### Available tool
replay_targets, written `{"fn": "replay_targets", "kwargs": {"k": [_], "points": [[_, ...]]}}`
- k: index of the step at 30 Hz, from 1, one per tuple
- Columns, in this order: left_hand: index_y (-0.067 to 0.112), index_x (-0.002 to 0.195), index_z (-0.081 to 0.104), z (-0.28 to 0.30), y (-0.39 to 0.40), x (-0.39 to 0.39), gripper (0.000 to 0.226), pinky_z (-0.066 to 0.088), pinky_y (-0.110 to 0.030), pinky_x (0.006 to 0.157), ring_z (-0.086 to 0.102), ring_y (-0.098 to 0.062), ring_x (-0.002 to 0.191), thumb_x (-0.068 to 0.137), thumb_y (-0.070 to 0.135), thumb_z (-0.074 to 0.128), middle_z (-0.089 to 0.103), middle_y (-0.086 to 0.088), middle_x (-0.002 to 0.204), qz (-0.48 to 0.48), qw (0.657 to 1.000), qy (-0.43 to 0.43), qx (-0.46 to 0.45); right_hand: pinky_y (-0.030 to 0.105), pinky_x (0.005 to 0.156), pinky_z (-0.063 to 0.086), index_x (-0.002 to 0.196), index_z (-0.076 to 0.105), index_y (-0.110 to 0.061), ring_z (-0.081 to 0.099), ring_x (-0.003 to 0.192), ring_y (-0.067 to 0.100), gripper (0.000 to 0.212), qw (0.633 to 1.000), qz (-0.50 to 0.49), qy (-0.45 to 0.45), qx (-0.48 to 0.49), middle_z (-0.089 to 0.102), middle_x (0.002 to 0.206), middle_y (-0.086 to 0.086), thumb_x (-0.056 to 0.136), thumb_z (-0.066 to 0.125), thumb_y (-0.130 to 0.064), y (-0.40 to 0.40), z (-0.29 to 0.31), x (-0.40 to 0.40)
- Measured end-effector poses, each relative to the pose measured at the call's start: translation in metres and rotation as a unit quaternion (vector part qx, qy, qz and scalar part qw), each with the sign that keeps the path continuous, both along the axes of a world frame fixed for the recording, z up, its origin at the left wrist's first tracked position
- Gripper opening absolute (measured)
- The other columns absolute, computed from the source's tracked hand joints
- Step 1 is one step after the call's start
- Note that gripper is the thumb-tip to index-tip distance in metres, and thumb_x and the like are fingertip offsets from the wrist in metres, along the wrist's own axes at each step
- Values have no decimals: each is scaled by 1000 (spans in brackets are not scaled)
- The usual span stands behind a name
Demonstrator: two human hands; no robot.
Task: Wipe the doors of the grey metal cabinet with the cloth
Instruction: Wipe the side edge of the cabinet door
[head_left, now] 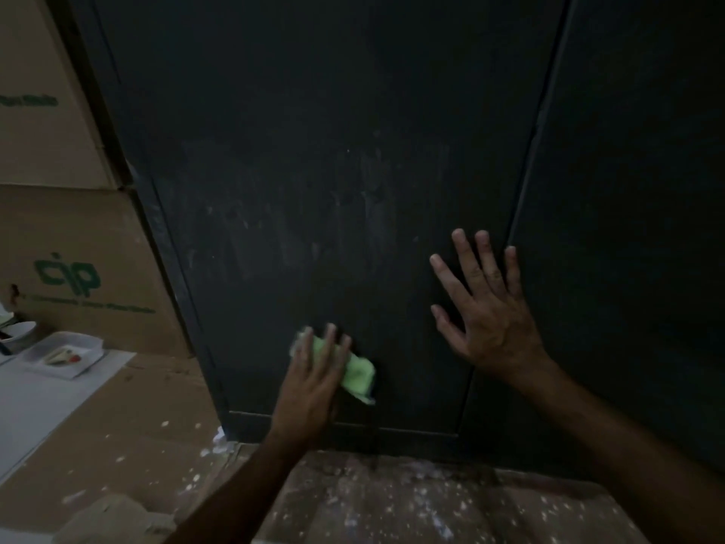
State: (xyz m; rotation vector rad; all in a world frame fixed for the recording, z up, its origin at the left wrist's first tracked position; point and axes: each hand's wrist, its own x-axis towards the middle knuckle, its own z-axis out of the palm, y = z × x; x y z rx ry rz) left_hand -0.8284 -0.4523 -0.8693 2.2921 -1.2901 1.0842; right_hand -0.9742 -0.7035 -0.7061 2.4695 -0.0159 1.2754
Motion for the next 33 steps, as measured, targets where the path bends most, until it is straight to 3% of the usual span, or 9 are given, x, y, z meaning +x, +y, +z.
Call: {"fn": "replay_targets", "kwargs": {"k": [3, 5, 9, 11, 17, 22, 25, 29, 33], "points": [[7, 166, 7, 51, -30, -12, 94, 3, -63, 128, -17, -48, 157, 85, 7, 55, -13, -22, 173, 44, 976, 88, -195, 59, 125, 10, 155, 40, -16, 11, 156, 35, 61, 1000, 21, -2, -7, 18, 168, 14, 97, 59, -21, -6, 1, -5], [7, 166, 4, 86, -73, -26, 97, -7, -57, 129, -19, -49, 156, 85, 1, 57, -14, -21, 172, 16, 966, 88, -241, 56, 126, 8, 154, 40, -11, 14, 156, 32, 64, 999, 42, -19, 4, 22, 167, 13, 93, 57, -5, -8, 1, -3], [11, 167, 3, 54, -90, -36, 103, -7, -52, 130, -12, -43, 160, 93, 23, 73, -13, -11, 175, -93, 992, -82, -12, 54, 126, 9, 153, 38, -5, 23, 154, 33, 64, 998, 54, -32, 7, 28, 164, 13, 91, 49, 3, -10, 3, -1], [12, 168, 6, 29, -60, -23, 101, -4, -48, 131, -9, -39, 161, 90, 23, 69, -9, -9, 176, -75, 992, -99, 28, 53, 126, 11, 153, 40, -6, 24, 154, 32, 66, 998, 48, -33, -5, 29, 164, 12, 89, 50, 6, -12, 3, -4], [-6, 162, 15, 153, -71, -13, 89, -8, -53, 130, -17, -44, 157, 83, 6, 54, -9, -22, 170, -40, 967, 24, -249, 53, 126, 15, 150, 43, -2, 25, 153, 33, 69, 996, 89, -20, 16, 33, 162, 14, 84, 46, 18, -17, 5, -6], [17, 140, 47, 168, -84, -3, 36, 8, -59, 130, 1, -30, 162, 105, 22, 51, 27, -14, 164, -199, 968, -97, -118, 55, 125, 17, 145, 45, -1, 26, 152, 35, 60, 994, 106, -13, 27, 33, 161, 16, 87, 48, 11, -15, 9, -6], [20, 138, 58, 142, -41, 20, 35, 17, -58, 129, 21, -30, 159, 103, 19, 57, 39, -15, 153, -185, 966, -172, -47, 52, 126, 16, 145, 50, -1, 27, 152, 32, 58, 995, 97, -28, 28, 34, 161, 14, 89, 47, 11, -16, 6, -5], [29, 133, 71, 193, -25, 21, 38, 30, -52, 106, 40, -34, 125, 96, 23, 65, 45, -7, 135, -66, 955, -222, -183, 53, 125, 20, 146, 50, -3, 29, 152, 32, 58, 995, 95, -33, 24, 36, 161, 13, 89, 46, 11, -15, 6, -7], [30, 137, 64, 246, -72, 3, 42, 34, -48, 100, 36, -33, 122, 97, 19, 59, 42, -6, 137, -82, 953, -170, -237, 52, 126, 17, 148, 46, -4, 27, 153, 32, 60, 995, 97, -17, 25, 35, 161, 14, 89, 44, 8, -17, 8, -7]]}}
